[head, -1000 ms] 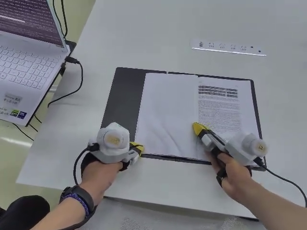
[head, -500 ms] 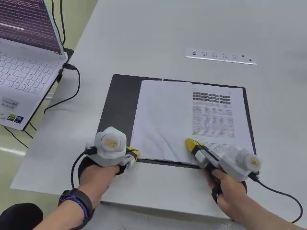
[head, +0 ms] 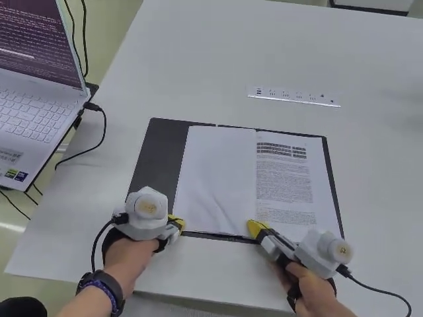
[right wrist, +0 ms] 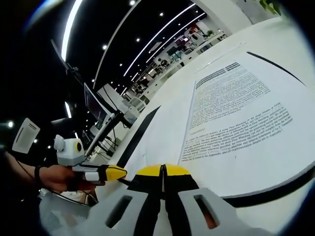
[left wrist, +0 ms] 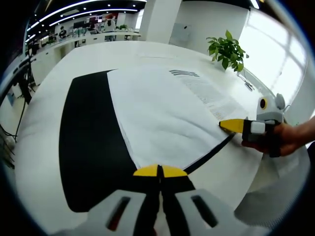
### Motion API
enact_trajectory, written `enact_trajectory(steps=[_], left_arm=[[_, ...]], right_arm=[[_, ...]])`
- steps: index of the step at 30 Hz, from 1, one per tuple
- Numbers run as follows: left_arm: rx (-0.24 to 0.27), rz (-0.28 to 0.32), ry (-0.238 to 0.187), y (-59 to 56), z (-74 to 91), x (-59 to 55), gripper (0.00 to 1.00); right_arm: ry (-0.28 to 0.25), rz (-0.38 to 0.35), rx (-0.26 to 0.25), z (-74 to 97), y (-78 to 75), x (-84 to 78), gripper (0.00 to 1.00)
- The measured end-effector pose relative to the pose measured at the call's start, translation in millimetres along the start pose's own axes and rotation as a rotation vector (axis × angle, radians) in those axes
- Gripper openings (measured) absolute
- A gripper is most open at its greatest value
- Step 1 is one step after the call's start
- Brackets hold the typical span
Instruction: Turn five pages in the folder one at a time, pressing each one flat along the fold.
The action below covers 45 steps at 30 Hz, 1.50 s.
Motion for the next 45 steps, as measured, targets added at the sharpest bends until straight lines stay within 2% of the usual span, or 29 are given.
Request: enact_trajectory(steps=[9,11,12,14,17,21,24,26,29,33,37,41,43,45], left_arm=[[0.009,-0.013,0.005,-1.4,0.8,0.2,0.00],[0.024,-0.043,0.018,-3.6,0.8,1.3,0.00],[0.042,-0.077,0.033,-4.8,0.6,2.3,0.00],[0.064,-0.091,0.051,-8.4,0.3,4.0,0.00],[0.083,-0.070,0.068,-9.6,0.5,6.1,0.00],[0.087,0.015,0.073,-6.6,1.7,5.8,0.00],[0.096,0.003,0.108,-11.2,4.9,5.3,0.00],[0.094,-0.014,0.127,-14.2,6.7,4.1,0.00],[0.084,0.004,0.118,-19.4,12.0,3.4,0.06],[0.090,-0.013,0.121,-22.3,21.3,3.0,0.15],[0.093,0.002,0.078,-24.4,34.2,6.7,0.21],[0.090,0.000,0.045,-31.6,49.2,11.1,0.30],[0.091,0.009,0.040,-31.8,52.6,12.0,0.38],[0.100,0.001,0.021,-30.4,56.9,14.7,0.40]], right_arm=[[0.028,-0.041,-0.012,10.1,1.2,-6.5,0.00],[0.031,-0.059,-0.022,9.8,1.9,-6.3,0.00],[0.034,-0.057,-0.023,9.6,2.3,-5.9,0.00],[0.045,-0.064,-0.022,9.7,2.3,-4.6,0.00],[0.064,-0.078,-0.026,9.3,2.8,-2.6,0.00],[0.080,-0.072,-0.027,10.3,7.2,-0.7,0.00],[0.087,-0.063,-0.021,12.1,10.7,-0.5,0.00],[0.098,-0.022,-0.005,15.4,15.7,0.9,0.02],[0.121,0.035,0.018,20.9,21.0,4.3,0.09],[0.136,0.095,0.000,32.8,20.6,10.9,0.19],[0.141,0.148,-0.019,45.2,17.8,18.4,0.28],[0.110,0.203,-0.037,58.2,17.5,34.1,0.34],[0.096,0.215,-0.036,62.1,17.4,41.4,0.38],[0.098,0.253,-0.044,65.6,19.0,49.5,0.40]])
Point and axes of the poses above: the centre of the closed fingertips' face, and the gripper's own axes: z roughly backward along the fingers, y roughly to its left, x roughly out of its top, the point moved 9 cm from there along z, roughly backward along the fingers, and after that the axes turned 1 degree about y, right-handed, at the moved point
